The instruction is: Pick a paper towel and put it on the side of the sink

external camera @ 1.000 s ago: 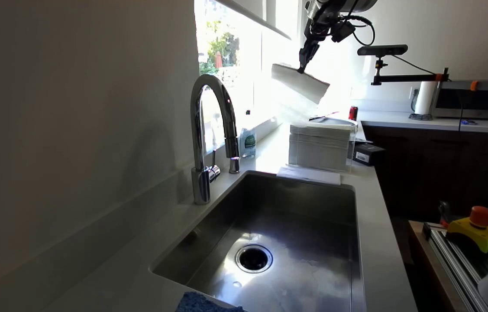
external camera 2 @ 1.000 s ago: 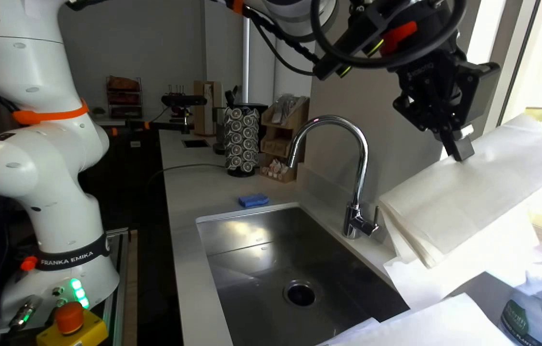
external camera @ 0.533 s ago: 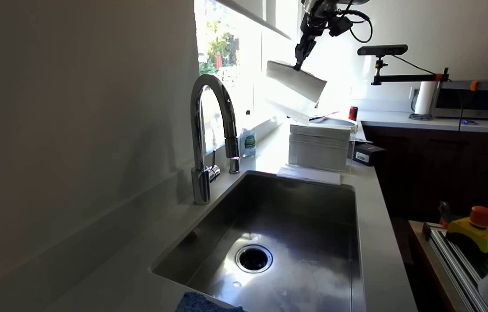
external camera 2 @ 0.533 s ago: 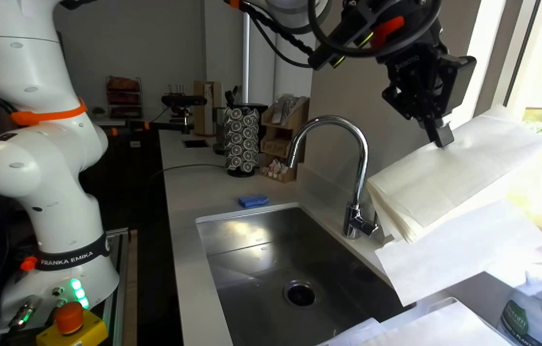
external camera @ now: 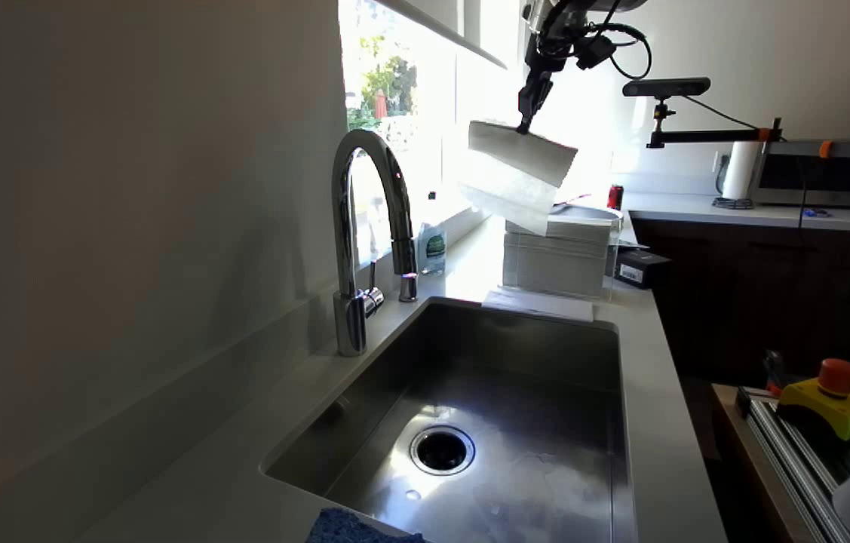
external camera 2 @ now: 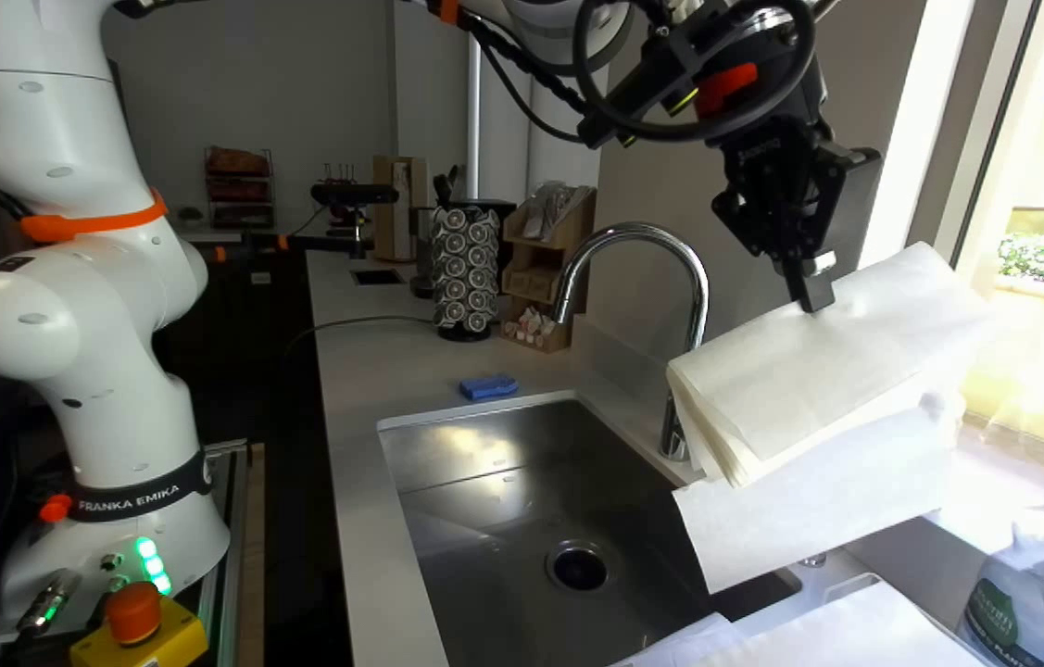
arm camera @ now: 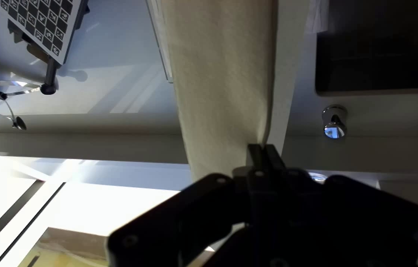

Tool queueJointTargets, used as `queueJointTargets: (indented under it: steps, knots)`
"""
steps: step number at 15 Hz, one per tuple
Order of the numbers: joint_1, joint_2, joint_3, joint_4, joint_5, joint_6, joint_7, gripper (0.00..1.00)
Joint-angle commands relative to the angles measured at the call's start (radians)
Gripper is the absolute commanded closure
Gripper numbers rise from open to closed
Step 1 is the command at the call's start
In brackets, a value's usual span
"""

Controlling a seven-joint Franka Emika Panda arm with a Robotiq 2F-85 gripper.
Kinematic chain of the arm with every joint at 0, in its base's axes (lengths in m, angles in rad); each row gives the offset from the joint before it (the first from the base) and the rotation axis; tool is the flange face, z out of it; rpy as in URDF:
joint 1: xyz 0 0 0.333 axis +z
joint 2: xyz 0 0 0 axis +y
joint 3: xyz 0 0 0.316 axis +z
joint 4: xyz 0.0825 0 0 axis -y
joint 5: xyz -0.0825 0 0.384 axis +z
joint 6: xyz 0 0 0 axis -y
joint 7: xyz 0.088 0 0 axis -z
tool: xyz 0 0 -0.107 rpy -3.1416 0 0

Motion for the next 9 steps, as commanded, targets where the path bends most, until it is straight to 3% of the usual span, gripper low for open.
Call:
queueJointTargets:
  steps: [1, 9]
  knots:
    - [0.009, -0.041, 0.006, -0.052, -0.043, -0.036, 0.025, 0.99]
    - [0.005, -0.075, 0.031, -0.15, -0.205, -0.025, 0.119, 0.99]
